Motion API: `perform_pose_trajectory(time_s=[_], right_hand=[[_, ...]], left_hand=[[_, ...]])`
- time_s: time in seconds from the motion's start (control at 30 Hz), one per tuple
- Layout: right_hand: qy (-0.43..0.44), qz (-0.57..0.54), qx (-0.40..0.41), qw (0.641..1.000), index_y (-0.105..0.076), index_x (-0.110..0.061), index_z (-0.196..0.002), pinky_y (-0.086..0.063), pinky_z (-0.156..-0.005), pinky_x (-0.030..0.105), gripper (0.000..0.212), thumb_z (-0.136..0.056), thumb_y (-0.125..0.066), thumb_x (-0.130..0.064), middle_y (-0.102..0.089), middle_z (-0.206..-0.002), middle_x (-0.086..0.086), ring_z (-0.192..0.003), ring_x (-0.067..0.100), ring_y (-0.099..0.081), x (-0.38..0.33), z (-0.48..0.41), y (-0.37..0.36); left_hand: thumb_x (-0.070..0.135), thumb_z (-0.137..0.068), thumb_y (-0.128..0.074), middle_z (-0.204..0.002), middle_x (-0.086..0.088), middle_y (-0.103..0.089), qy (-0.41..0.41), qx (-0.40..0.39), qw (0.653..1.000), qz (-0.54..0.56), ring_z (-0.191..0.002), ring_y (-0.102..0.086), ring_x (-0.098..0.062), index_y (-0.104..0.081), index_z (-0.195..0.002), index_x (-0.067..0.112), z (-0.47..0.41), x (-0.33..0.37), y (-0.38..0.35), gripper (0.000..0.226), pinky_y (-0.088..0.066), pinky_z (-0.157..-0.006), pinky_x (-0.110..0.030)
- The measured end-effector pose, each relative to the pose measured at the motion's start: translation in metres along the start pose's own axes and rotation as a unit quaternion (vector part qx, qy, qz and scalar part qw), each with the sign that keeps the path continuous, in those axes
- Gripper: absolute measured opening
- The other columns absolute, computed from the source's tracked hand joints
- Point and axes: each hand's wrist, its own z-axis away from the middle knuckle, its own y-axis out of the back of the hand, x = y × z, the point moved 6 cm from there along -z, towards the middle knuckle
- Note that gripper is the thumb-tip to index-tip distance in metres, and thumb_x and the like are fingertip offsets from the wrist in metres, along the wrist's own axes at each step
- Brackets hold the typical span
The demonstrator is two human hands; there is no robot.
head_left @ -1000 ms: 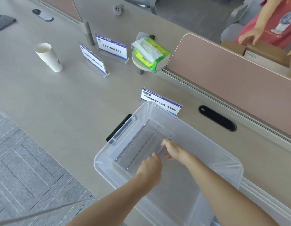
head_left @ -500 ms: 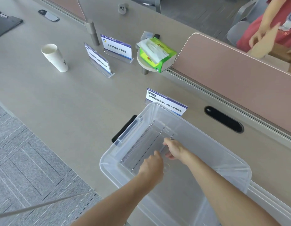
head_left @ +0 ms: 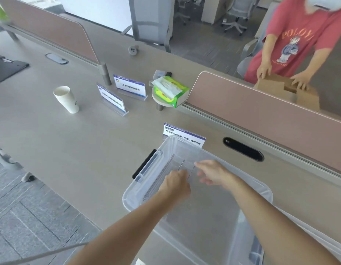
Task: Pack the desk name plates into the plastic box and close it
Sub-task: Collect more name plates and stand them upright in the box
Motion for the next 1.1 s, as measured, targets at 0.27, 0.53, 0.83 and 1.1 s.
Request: perform_pose_trajectory(time_s=[0.27, 0.53, 0.83, 1.1], right_hand=[[0.109, -0.021, 0.154, 0.982, -0.069, -0.019, -0.075, -0.053, -0.064, 0.028, 0.018, -0.089, -0.064, -0.03, -0.065, -0.064, -0.001, -0.051, 0.011, -0.062, -0.021, 0.063, 0.024], [0.16, 0.015, 0.239, 0.958, -0.066, -0.015, -0.074, -0.038, -0.05, 0.025, 0.031, -0.082, -0.072, -0.044, -0.054, -0.058, -0.008, -0.051, 0.015, -0.049, -0.041, 0.108, 0.051], [0.192, -0.007, 0.252, 0.948, -0.066, -0.01, -0.074, -0.043, -0.055, 0.026, 0.029, -0.086, -0.057, -0.035, -0.07, -0.066, 0.003, -0.054, 0.017, -0.055, -0.076, 0.087, 0.079], [0.193, -0.007, 0.26, 0.946, -0.067, -0.009, -0.073, -0.046, -0.058, 0.027, 0.025, -0.081, -0.053, -0.027, -0.073, -0.073, 0.007, -0.057, 0.018, -0.058, -0.114, 0.046, 0.088]], left_hand=[[0.051, -0.096, -0.041, -0.064, -0.006, -0.051, -0.1, 0.075, 0.991, 0.051, -0.078, -0.059, -0.032, -0.04, -0.06, 0.013, 0.004, 0.01, 0.044, 0.052, -0.033, -0.057, -0.029], [0.042, -0.101, -0.039, -0.068, -0.017, -0.065, -0.217, 0.148, 0.958, 0.118, -0.07, -0.061, -0.033, -0.056, -0.067, -0.004, 0.008, 0.036, 0.088, 0.059, -0.046, -0.062, -0.039], [0.032, -0.091, -0.061, -0.052, 0.004, -0.044, -0.176, 0.21, 0.961, 0.037, -0.059, -0.043, -0.022, -0.042, -0.056, 0.018, 0.0, 0.039, 0.147, 0.042, -0.03, -0.046, -0.018], [0.033, -0.092, -0.057, -0.055, 0.001, -0.042, -0.11, 0.197, 0.969, 0.102, -0.054, -0.04, -0.019, -0.04, -0.058, 0.013, -0.054, 0.016, 0.177, 0.043, -0.031, -0.05, -0.026]])
